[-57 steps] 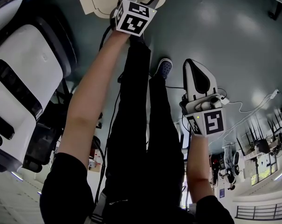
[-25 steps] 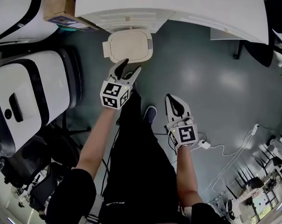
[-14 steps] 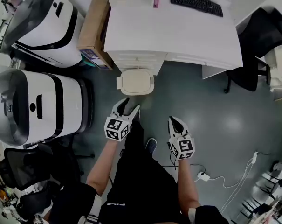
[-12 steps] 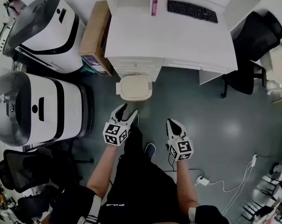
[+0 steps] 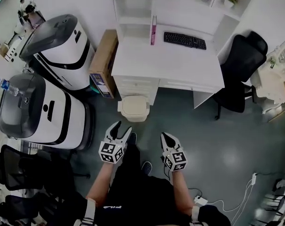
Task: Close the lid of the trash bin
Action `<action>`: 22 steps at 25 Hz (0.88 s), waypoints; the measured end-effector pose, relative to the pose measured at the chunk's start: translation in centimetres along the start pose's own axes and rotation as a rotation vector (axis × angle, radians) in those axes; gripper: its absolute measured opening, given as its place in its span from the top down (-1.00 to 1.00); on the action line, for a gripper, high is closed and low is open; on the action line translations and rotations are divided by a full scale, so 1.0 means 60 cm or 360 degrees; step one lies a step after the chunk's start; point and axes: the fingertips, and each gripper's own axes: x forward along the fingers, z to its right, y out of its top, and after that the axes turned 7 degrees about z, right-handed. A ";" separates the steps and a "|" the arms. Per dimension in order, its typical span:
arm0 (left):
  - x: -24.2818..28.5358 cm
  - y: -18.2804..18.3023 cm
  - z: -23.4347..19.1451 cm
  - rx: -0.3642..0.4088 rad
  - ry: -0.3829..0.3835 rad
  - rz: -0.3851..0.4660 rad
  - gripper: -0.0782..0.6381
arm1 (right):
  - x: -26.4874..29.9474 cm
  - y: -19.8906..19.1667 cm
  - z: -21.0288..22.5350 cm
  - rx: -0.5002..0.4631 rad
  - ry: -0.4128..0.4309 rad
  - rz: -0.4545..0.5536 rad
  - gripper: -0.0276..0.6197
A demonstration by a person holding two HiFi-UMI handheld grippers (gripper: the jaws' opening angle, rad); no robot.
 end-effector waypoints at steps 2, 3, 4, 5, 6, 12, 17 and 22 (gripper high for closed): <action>-0.029 0.004 0.015 0.0001 0.0024 0.0020 0.09 | -0.021 0.007 -0.008 -0.0009 0.0004 0.0025 0.90; -0.044 0.002 0.022 0.0002 0.0032 0.0017 0.09 | -0.032 0.009 -0.011 -0.0011 0.0000 0.0037 0.90; -0.058 -0.001 0.032 0.0001 0.0038 0.0014 0.09 | -0.045 0.010 -0.013 -0.0017 -0.0005 0.0042 0.90; -0.072 -0.003 0.043 0.0001 0.0041 0.0016 0.09 | -0.058 0.010 -0.014 -0.0028 -0.0007 0.0041 0.90; -0.084 -0.002 0.053 0.0005 0.0047 0.0026 0.06 | -0.070 0.011 -0.014 -0.0040 -0.0006 0.0042 0.90; -0.133 0.030 0.063 0.0051 0.0087 0.0103 0.05 | -0.102 0.052 -0.024 -0.0122 -0.0043 0.0194 0.90; -0.159 0.068 0.086 0.0089 0.0104 0.0177 0.05 | -0.114 0.070 -0.039 -0.0132 -0.0002 0.0201 0.90; -0.186 0.093 0.108 0.0099 0.0113 0.0222 0.05 | -0.128 0.087 -0.057 -0.0144 0.0048 0.0208 0.90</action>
